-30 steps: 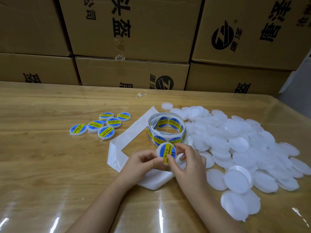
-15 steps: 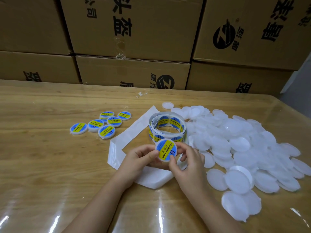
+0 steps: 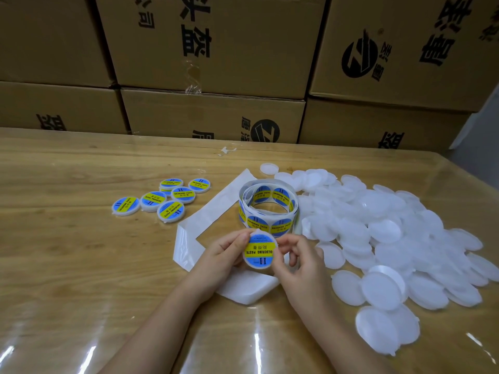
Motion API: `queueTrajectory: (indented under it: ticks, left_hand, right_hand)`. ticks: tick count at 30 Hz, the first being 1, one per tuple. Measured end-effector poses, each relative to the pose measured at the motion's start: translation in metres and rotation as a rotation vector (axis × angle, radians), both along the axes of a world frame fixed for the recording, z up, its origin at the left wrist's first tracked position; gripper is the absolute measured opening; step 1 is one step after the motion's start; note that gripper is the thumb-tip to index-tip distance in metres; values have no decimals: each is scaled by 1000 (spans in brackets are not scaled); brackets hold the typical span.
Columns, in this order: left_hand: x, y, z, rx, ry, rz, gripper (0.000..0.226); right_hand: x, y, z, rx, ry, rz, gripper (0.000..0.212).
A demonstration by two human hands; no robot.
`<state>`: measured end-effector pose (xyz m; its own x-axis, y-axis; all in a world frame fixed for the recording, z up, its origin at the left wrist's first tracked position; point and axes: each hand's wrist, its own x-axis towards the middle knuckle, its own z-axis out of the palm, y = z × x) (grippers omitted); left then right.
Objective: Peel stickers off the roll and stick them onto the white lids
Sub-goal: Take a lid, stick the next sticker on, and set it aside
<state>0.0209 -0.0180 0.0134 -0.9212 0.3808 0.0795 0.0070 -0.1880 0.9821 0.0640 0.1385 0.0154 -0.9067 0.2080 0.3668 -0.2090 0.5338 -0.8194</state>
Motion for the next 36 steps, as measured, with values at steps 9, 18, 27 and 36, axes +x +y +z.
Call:
queueTrajectory:
  ticks: [9, 18, 27, 36]
  left_hand:
    - [1, -2, 1, -7, 18, -18, 28]
    - [-3, -1, -4, -44, 68, 53, 31]
    - [-2, 3, -3, 42, 74, 11, 27]
    - [0, 7, -5, -385, 488, 158, 31]
  right_hand:
    - [0, -2, -1, 69, 72, 50, 10]
    - [-8, 5, -2, -330, 0, 97, 18]
    - [-7, 4, -5, -286, -6, 102, 18]
    - [-7, 3, -7, -243, -3, 112, 10]
